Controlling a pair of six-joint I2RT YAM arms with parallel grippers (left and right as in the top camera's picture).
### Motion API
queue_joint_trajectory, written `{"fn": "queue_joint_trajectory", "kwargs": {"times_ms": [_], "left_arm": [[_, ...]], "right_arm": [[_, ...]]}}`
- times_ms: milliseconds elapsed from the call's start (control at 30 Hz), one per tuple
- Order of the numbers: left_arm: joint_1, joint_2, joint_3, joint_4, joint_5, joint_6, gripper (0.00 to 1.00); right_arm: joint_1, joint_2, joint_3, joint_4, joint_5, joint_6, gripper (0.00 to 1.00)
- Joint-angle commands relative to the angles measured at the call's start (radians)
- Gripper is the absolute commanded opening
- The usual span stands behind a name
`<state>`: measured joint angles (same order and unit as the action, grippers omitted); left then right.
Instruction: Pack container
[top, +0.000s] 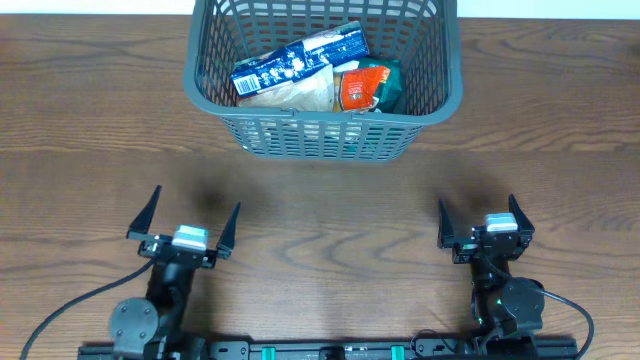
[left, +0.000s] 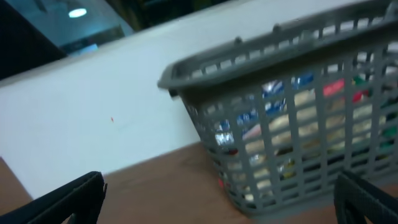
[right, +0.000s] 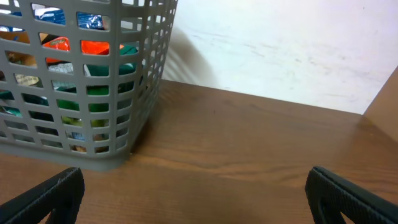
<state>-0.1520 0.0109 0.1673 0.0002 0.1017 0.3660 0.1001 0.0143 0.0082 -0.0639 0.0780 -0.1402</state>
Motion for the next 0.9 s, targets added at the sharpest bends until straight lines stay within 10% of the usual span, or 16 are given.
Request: {"fn": "queue_joint_trajectory", "kwargs": {"times_ms": [0,867], "left_arm": [[-0.004,-0.009,-0.049,0.003,-0.059,-0.048,0.99],[0.048,-0.009,-0.163,-0.073,-0.088,-0.189,0.99]], "right_arm": [[-0.009,-0.009,-0.003,-0.004,-0.004,-0.014,0.99],[-0.009,-0.009,-0.003,-0.004,-0.004,-0.014,0.99]]}}
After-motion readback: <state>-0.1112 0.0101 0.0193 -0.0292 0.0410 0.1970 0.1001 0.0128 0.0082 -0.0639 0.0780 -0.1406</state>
